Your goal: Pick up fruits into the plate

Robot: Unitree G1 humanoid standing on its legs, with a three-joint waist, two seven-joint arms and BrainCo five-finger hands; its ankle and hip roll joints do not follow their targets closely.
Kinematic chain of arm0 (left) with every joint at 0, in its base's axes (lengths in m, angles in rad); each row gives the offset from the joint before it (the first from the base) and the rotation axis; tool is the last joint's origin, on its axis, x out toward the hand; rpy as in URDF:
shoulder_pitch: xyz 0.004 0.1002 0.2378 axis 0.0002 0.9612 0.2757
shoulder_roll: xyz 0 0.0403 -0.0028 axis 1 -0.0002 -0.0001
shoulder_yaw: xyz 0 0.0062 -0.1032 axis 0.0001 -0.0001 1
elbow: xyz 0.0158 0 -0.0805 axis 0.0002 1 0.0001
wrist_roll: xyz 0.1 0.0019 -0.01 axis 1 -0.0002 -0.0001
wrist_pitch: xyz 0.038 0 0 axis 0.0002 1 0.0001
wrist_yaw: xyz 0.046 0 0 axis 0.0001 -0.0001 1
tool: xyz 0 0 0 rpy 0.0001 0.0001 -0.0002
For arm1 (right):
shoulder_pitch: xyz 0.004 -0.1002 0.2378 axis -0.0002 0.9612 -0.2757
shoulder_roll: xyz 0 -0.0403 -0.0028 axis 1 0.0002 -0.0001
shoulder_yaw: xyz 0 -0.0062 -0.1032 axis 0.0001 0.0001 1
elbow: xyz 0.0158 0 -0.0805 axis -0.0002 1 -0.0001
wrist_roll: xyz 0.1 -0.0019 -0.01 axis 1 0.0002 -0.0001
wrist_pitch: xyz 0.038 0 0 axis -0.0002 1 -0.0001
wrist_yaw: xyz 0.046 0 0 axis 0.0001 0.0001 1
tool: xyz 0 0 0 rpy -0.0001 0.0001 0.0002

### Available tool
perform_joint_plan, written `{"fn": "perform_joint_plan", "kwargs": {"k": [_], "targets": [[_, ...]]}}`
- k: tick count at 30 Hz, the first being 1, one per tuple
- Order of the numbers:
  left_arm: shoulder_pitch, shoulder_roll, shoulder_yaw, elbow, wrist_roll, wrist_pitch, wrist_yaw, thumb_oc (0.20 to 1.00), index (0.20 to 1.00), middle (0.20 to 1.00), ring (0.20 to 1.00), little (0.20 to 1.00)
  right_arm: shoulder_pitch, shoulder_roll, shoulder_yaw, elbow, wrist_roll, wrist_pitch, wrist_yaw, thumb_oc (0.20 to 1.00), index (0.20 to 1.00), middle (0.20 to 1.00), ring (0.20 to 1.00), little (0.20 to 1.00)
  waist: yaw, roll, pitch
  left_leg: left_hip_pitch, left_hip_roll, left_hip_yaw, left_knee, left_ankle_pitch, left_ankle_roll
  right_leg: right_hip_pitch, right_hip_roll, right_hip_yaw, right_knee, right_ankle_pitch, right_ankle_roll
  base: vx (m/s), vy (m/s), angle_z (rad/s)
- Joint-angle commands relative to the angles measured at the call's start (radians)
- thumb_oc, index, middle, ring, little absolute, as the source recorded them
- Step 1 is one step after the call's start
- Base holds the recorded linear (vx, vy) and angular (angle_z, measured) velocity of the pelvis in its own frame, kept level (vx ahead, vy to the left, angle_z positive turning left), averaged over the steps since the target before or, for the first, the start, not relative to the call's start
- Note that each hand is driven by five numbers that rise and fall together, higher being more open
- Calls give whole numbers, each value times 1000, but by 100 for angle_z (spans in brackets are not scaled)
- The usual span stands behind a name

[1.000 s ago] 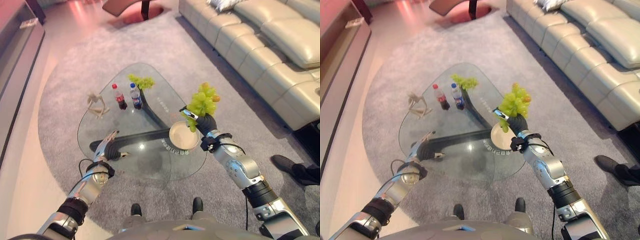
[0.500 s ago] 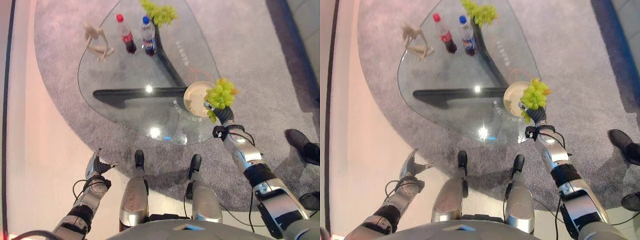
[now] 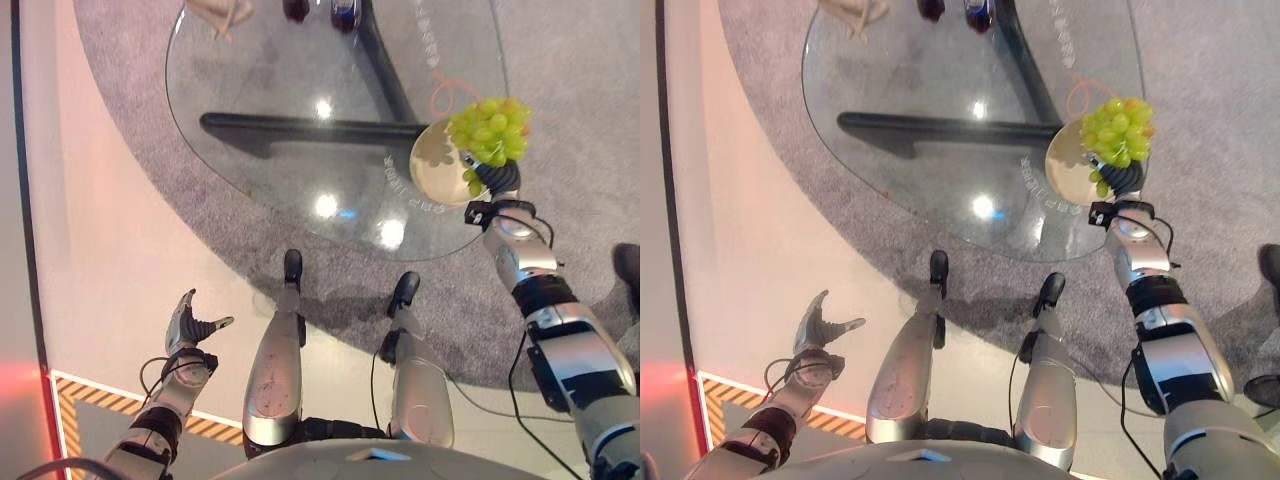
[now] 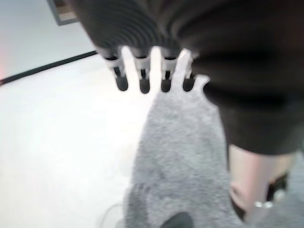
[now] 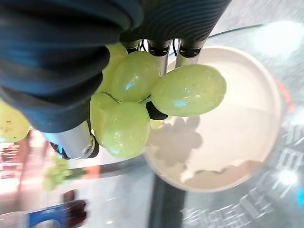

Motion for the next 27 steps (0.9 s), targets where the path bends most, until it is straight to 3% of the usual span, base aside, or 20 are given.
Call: {"fn": "perform_joint_plan", "kwargs": {"k": [1, 8, 10, 13, 14, 15, 16, 17, 20, 22, 24, 25, 27], "targets": [[27, 31, -49, -17, -37, -7, 40, 1000, 1000, 1000, 1000, 1000, -66, -113, -6, 18, -27, -19, -8, 200, 200, 200, 200, 200, 25, 49, -19, -107, -150, -31, 104, -123, 57, -130, 51, -51, 249, -187, -51, -12, 2, 7], [21, 38, -88, -50, -54, -2, 31, 1000, 1000, 1000, 1000, 1000, -145, -169, 6, 250, -43, 104, 15, 200, 200, 200, 200, 200, 45, 83, -19, -193, -161, -32, 146, -119, 64, -220, 32, -57, 301, -191, -56, 12, 1, 10], [23, 39, -101, -62, -61, 0, 32, 1000, 1000, 1000, 1000, 1000, -160, -186, 12, 272, -61, 110, 5, 200, 200, 200, 200, 200, 48, 91, -19, -206, -162, -31, 152, -118, 65, -232, 28, -59, 306, -190, -57, 21, -1, 8], [31, 45, -126, -87, -73, 11, 25, 1000, 1000, 1000, 1000, 1000, -208, -218, 30, 306, -70, 170, -51, 200, 200, 200, 200, 200, 55, 110, -19, -232, -167, -30, 168, -116, 68, -261, 21, -58, 323, -190, -58, 59, -5, 6], [42, 48, -134, -89, -75, 14, 19, 1000, 1000, 1000, 1000, 1000, -214, -226, 31, 316, -69, 193, -71, 200, 200, 200, 200, 200, 54, 112, -19, -212, -171, -33, 173, -146, 63, -248, 21, -42, 339, -224, -49, 122, -26, 4], [46, 50, -138, -91, -77, 15, 15, 1000, 1000, 1000, 1000, 1000, -224, -234, 30, 329, -69, 207, -86, 507, 507, 507, 507, 507, 55, 115, -19, -217, -172, -34, 176, -146, 64, -253, 22, -40, 342, -225, -49, 33, -3, 5], [41, 51, -137, -94, -77, 14, 14, 1000, 1000, 1000, 1000, 1000, -238, -241, 26, 336, -73, 210, -89, 715, 715, 715, 715, 715, 58, 119, -19, -245, -171, -31, 175, -117, 69, -276, 22, -54, 334, -195, -59, 28, 2, 7], [54, 52, -145, -95, -77, 12, 13, 1000, 1000, 1000, 1000, 1000, -241, -248, 27, 349, -84, 218, -95, 1000, 1000, 1000, 1000, 1000, 58, 121, -19, -222, -174, -34, 179, -145, 65, -261, 23, -38, 348, -226, -51, 33, 12, 11], [64, 60, -156, -118, -90, 14, 11, 1000, 1000, 1000, 1000, 1000, -279, -274, 34, 366, -119, 258, -96, 1000, 1000, 1000, 1000, 1000, 60, 136, -19, -257, -174, -30, 178, -113, 72, -294, 26, -47, 342, -195, -62, -21, 30, 7], [80, 63, -161, -125, -89, 21, -5, 1000, 1000, 1000, 1000, 1000, -279, -286, 54, 372, -171, 267, -67, 1000, 1000, 1000, 1000, 1000, 58, 138, -19, -227, -177, -34, 186, -144, 68, -274, 29, -27, 359, -230, -57, 126, 2, -1], [76, 68, -152, -127, -88, 22, -11, 1000, 1000, 1000, 1000, 1000, -284, -289, 65, 366, -230, 264, -25, 1000, 1000, 1000, 1000, 1000, 58, 137, -19, -250, -175, -31, 184, -116, 75, -292, 32, -41, 349, -198, -67, 18, 6, -1], [84, 72, -152, -127, -92, 26, -18, 1000, 1000, 1000, 1000, 1000, -278, -289, 101, 358, -304, 249, 21, 1000, 1000, 1000, 1000, 1000, 57, 129, -19, -221, -175, -35, 187, -145, 70, -268, 32, -27, 358, -228, -58, -65, 15, 0], [74, 78, -139, -126, -96, 27, -25, 1000, 1000, 1000, 1000, 1000, -288, -294, 132, 340, -351, 229, 50, 1000, 1000, 1000, 1000, 1000, 57, 124, -19, -241, -170, -32, 180, -115, 75, -281, 34, -43, 341, -193, -67, 0, 0, 0]]}}
